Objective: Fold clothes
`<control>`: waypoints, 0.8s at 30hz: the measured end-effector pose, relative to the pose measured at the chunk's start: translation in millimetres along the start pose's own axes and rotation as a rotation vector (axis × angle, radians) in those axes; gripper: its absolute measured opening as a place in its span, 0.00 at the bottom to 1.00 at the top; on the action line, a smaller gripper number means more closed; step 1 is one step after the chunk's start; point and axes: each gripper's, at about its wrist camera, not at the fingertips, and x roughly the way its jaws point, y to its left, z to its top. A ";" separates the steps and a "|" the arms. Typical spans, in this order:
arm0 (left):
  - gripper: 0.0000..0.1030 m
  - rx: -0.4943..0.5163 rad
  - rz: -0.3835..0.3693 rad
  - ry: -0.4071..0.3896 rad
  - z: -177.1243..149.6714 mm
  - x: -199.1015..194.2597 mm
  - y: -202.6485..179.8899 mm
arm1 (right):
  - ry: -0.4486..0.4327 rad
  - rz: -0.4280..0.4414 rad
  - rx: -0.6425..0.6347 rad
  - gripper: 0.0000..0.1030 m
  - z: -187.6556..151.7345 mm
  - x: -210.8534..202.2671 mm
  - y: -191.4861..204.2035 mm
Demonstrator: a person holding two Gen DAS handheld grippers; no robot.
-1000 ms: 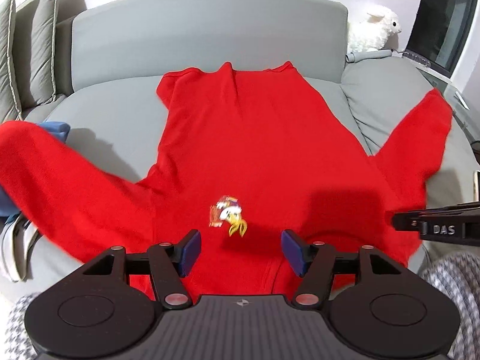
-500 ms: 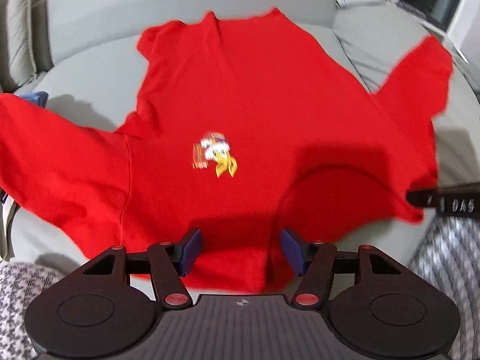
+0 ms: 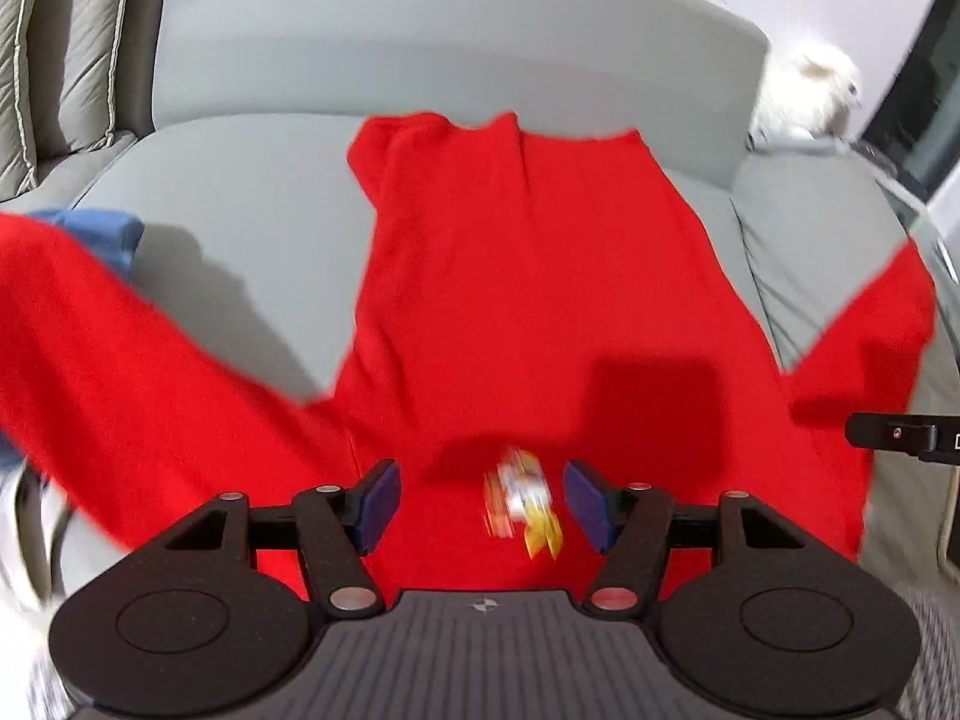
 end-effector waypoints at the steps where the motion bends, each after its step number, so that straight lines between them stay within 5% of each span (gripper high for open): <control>1: 0.59 -0.007 0.001 -0.008 10.7 5.6 3.3 | -0.010 0.000 -0.004 0.28 9.3 3.8 3.6; 12: 0.60 -0.055 0.039 -0.109 127.4 110.3 38.3 | -0.112 0.005 -0.046 0.37 138.2 95.2 7.6; 16: 0.60 -0.105 0.116 -0.118 165.8 156.1 65.0 | -0.168 -0.006 -0.001 0.41 188.0 144.6 -15.9; 24: 0.57 -0.179 0.119 -0.103 197.4 217.9 108.6 | -0.210 0.012 0.116 0.43 250.3 237.4 -49.2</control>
